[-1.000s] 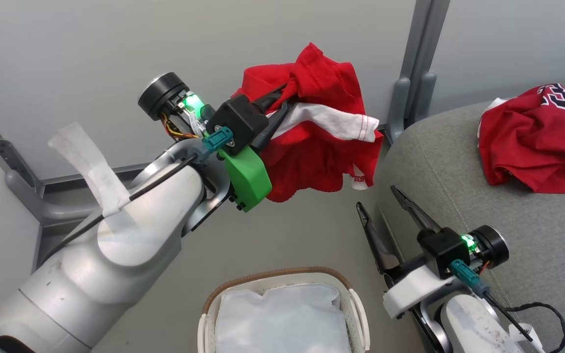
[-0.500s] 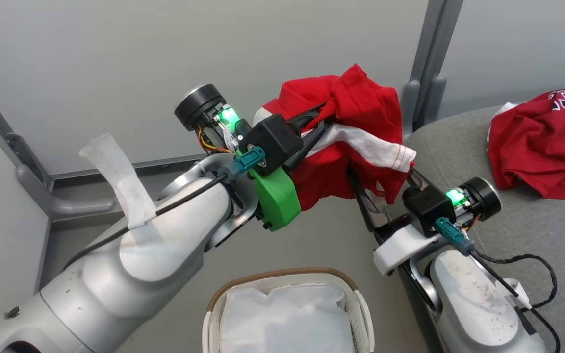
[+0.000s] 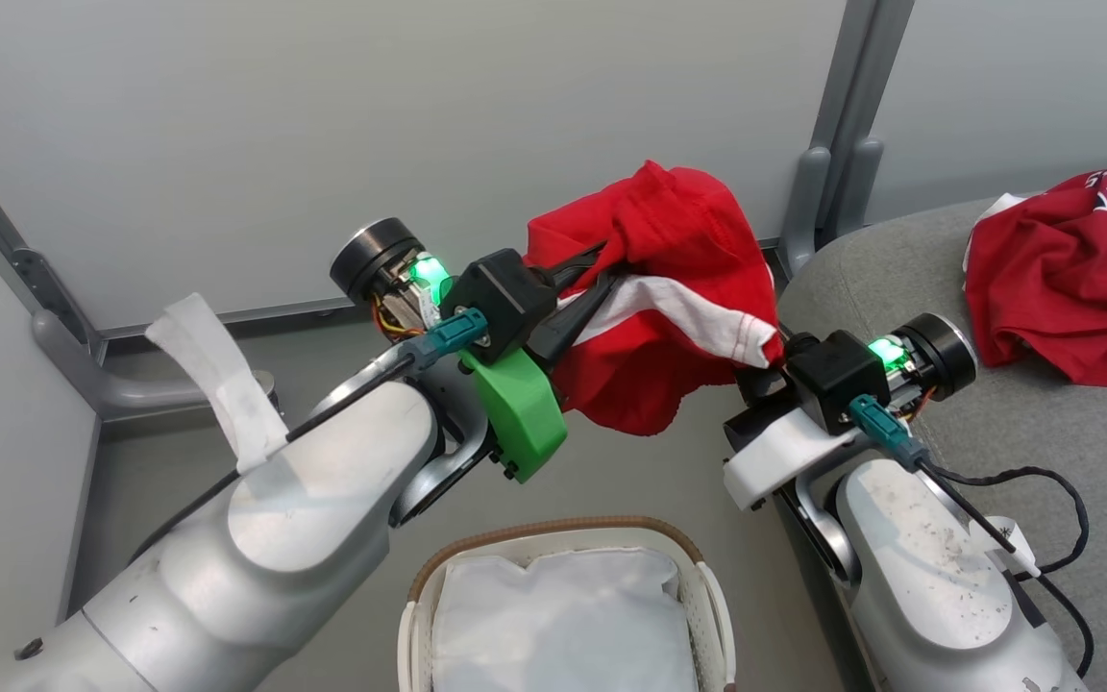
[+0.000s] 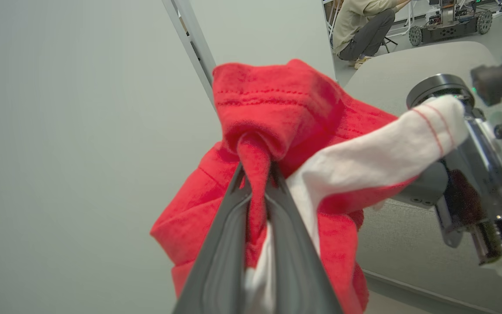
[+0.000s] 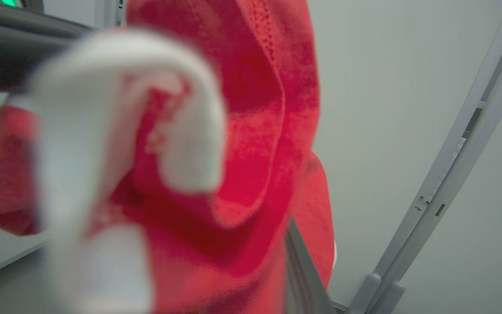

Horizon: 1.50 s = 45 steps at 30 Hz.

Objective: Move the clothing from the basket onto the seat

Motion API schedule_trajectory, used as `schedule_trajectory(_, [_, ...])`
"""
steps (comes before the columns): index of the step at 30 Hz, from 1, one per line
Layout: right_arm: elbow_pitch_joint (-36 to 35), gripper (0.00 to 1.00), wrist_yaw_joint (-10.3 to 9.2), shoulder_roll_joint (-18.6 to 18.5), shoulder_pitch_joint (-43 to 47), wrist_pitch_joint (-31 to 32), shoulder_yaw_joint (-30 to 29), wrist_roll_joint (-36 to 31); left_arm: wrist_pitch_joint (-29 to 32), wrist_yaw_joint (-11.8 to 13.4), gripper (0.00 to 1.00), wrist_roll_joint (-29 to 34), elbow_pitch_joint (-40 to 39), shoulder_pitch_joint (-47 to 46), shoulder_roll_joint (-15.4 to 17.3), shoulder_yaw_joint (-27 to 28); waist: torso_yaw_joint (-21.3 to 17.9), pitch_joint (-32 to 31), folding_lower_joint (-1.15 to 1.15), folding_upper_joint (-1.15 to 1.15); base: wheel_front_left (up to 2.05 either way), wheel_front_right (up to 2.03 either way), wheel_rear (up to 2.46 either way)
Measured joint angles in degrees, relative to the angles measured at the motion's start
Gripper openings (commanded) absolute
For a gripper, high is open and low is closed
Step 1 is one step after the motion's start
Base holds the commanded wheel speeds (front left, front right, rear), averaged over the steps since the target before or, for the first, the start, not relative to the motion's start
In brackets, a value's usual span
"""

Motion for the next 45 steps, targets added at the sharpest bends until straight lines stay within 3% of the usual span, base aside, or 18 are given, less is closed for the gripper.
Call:
schedule_trajectory(2, [-0.2, 0.00, 0.00, 0.0, 0.0, 0.0, 0.0, 0.2, -0.6, 0.1, 0.00, -0.6, 0.9, 0.8, 0.1, 0.4, -0.1, 0.2, 0.00, 0.00, 0.00, 0.00, 0.00])
schedule_trajectory(4, [-0.4, 0.00, 0.00, 0.0, 0.0, 0.0, 0.0, 0.4, -1.5, 0.2, 0.35, -1.6, 2.0, 1.5, 0.1, 0.9, -0.1, 0.5, 0.00, 0.00, 0.00, 0.00, 0.00])
schedule_trajectory(5, [-0.5, 0.00, 0.00, 0.0, 0.0, 0.0, -0.1, 0.7, -1.9, 0.2, 0.60, -1.9, 2.5, 1.8, 0.1, 1.0, -0.2, 0.6, 0.00, 0.00, 0.00, 0.00, 0.00])
schedule_trajectory(6, [-0.5, 0.00, 0.00, 0.0, 0.0, 0.0, -0.2, 0.9, -2.5, 0.3, 0.92, -2.2, 3.2, 2.3, 0.1, 1.1, -0.2, 0.7, 0.00, 0.00, 0.00, 0.00, 0.00])
schedule_trajectory(7, [-0.6, 0.00, 0.00, 0.0, 0.1, 0.0, -0.2, 1.0, -3.1, 0.3, 1.00, -2.4, 3.9, 2.7, 0.1, 1.3, -0.3, 0.8, 0.00, 0.00, 0.00, 0.00, 0.00])
schedule_trajectory(16, [-1.4, 0.00, 0.00, 0.0, 0.9, 0.0, -2.1, 1.2, -7.5, 1.3, 1.00, -3.6, 9.3, 7.8, -1.5, 1.8, -0.6, 1.9, 0.00, 0.00, 0.00, 0.00, 0.00])
schedule_trajectory(26, [-2.0, 0.00, 0.00, 0.0, 3.4, 0.0, -5.7, 1.0, -9.2, 3.2, 1.00, -3.3, 9.6, 17.6, -6.1, 5.3, -0.6, 3.1, 0.00, 0.00, 0.00, 0.00, 0.00])
schedule_trajectory(45, [-3.1, 0.00, 0.00, 0.0, 4.6, 0.0, -10.2, -0.9, -9.3, 1.2, 1.00, 4.3, 5.7, 28.0, -10.0, 16.5, -4.4, 4.5, 0.00, 0.00, 0.00, 0.00, 0.00])
